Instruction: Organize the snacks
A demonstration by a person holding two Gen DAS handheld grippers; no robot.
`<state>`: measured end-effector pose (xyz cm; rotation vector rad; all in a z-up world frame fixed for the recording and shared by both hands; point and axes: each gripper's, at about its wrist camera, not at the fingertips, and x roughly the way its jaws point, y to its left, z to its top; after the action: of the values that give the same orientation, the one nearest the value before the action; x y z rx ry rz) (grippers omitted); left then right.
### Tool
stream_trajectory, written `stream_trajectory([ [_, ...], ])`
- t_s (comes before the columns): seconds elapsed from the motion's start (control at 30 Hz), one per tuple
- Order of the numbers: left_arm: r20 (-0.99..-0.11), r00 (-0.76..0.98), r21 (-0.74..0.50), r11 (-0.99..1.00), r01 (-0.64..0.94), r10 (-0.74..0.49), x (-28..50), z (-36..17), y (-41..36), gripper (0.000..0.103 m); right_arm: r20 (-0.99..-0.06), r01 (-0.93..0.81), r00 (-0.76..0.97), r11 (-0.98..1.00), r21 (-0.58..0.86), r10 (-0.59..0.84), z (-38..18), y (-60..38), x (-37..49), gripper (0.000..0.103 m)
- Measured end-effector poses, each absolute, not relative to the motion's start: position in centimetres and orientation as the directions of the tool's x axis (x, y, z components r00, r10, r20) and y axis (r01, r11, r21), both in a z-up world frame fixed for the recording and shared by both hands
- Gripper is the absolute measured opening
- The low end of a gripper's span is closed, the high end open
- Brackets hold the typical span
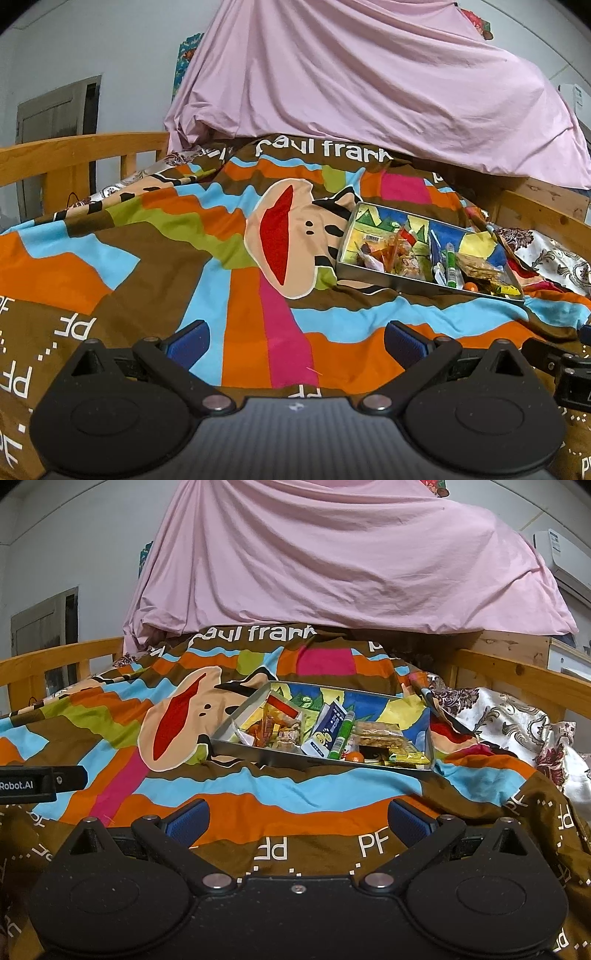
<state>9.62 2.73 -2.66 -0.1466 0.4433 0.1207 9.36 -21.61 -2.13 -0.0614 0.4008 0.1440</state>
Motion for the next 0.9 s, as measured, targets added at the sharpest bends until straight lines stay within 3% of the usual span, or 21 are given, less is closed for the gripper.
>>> stream_trajectory([
  [0.9, -0.427, 0.892, -0.040, 0.982, -0.183, 0.149, 9.76, -2.66, 2.23, 0.103, -0.394, -0.157, 0.910, 0.987, -0.036, 0.131, -2.20, -21.37, 9.33, 0.102],
])
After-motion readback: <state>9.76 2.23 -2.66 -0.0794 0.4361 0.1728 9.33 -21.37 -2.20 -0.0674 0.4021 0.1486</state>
